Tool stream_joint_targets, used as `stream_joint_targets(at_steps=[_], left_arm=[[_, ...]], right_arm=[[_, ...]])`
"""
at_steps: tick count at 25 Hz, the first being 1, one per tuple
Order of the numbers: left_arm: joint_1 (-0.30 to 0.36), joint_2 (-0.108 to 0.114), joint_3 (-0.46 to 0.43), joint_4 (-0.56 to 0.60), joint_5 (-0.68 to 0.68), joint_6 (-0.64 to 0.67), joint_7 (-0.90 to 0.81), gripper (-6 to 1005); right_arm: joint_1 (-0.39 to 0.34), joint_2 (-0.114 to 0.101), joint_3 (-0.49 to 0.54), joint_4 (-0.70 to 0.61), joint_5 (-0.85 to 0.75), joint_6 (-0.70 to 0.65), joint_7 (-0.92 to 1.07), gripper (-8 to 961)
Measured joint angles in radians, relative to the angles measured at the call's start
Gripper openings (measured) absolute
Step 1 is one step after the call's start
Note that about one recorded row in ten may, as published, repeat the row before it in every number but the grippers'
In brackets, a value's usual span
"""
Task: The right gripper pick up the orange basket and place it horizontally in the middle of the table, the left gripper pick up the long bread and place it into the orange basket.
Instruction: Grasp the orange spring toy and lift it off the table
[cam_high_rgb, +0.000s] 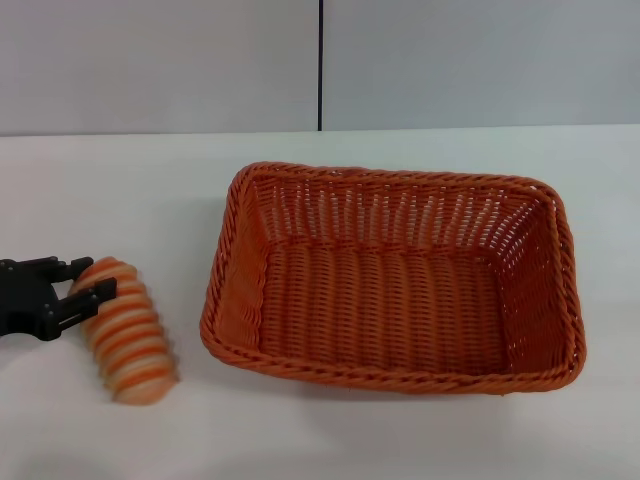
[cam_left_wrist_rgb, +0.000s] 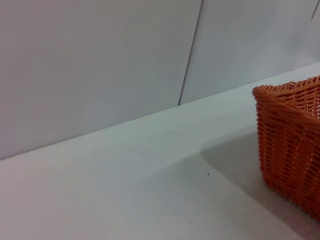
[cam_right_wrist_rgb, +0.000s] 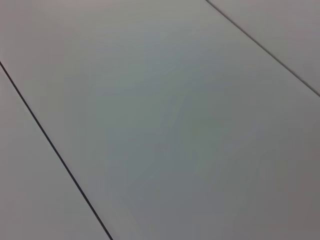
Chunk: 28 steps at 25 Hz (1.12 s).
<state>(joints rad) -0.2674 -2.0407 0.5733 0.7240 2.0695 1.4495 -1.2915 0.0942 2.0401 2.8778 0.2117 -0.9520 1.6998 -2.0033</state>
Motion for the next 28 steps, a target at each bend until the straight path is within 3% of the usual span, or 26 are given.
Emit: stream_joint_targets(at_steps=[9,28], left_arm=[[-0.003,-0.013,-0.049,0.001,0.000,-0.007,0.046,402],[-0.010,-0.013,-0.062,-0.005,0.000,-0.008,0.042,245]], right_arm=[[0.006,0.000,0.002,0.000,0.001,-0.002,0.000,438],[0.020,0.005,0.001,-0.003,0.001,-0.002,0.000,438]])
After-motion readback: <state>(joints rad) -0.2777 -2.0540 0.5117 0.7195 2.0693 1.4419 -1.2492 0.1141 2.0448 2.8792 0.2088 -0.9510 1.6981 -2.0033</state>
